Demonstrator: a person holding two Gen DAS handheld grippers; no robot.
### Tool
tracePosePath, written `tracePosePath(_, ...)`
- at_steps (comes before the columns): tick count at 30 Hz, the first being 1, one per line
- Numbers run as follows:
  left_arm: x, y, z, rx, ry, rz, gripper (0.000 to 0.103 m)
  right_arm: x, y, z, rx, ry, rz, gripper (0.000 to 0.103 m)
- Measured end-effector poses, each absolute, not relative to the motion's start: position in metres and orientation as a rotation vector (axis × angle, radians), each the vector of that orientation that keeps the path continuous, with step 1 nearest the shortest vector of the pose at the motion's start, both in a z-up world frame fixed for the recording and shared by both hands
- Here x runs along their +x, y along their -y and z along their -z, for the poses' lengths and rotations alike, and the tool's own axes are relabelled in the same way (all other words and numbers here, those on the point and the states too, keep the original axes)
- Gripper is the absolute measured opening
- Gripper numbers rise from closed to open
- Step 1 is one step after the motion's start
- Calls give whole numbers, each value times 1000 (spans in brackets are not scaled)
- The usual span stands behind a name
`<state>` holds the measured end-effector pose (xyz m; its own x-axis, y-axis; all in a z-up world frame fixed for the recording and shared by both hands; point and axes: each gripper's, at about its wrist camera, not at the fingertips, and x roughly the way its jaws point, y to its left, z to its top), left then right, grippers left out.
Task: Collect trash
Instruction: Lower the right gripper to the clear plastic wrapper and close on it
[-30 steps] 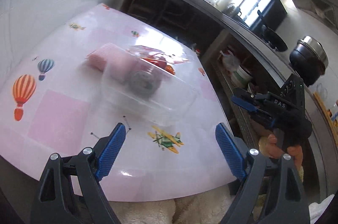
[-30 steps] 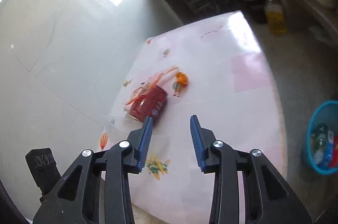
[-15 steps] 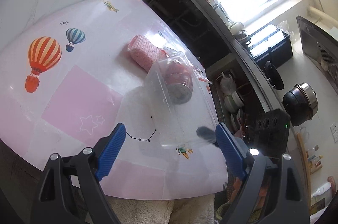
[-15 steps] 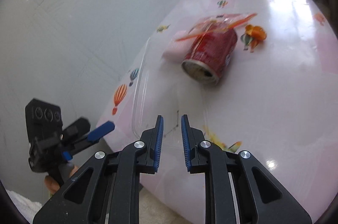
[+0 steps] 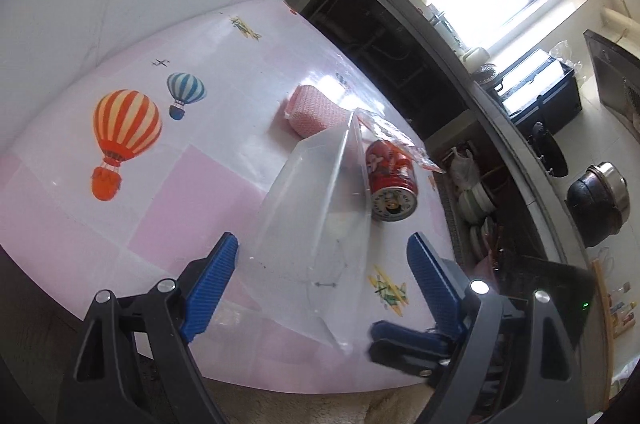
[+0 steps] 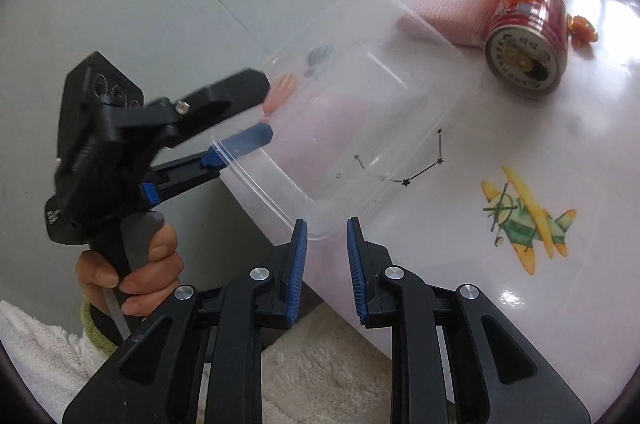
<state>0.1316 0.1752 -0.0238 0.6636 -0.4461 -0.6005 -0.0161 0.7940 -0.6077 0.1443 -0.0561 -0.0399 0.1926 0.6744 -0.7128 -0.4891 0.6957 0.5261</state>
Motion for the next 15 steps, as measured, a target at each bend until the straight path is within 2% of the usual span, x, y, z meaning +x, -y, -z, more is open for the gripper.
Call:
tracePosePath(3, 133, -178, 27, -568, -826, 219, 80, 157, 91, 21, 240, -1038, -760, 31)
tracePosePath(6, 134, -179, 28, -528, -823, 194, 77, 169, 125, 3, 280, -984, -661, 42)
tracePosePath(8, 135, -179, 27, -508, -821, 188, 75, 185, 149, -1, 342, -976, -593, 53)
tracePosePath(15, 139, -180, 27, -471, -837, 163, 63, 256, 197, 17, 695, -1030, -511, 57)
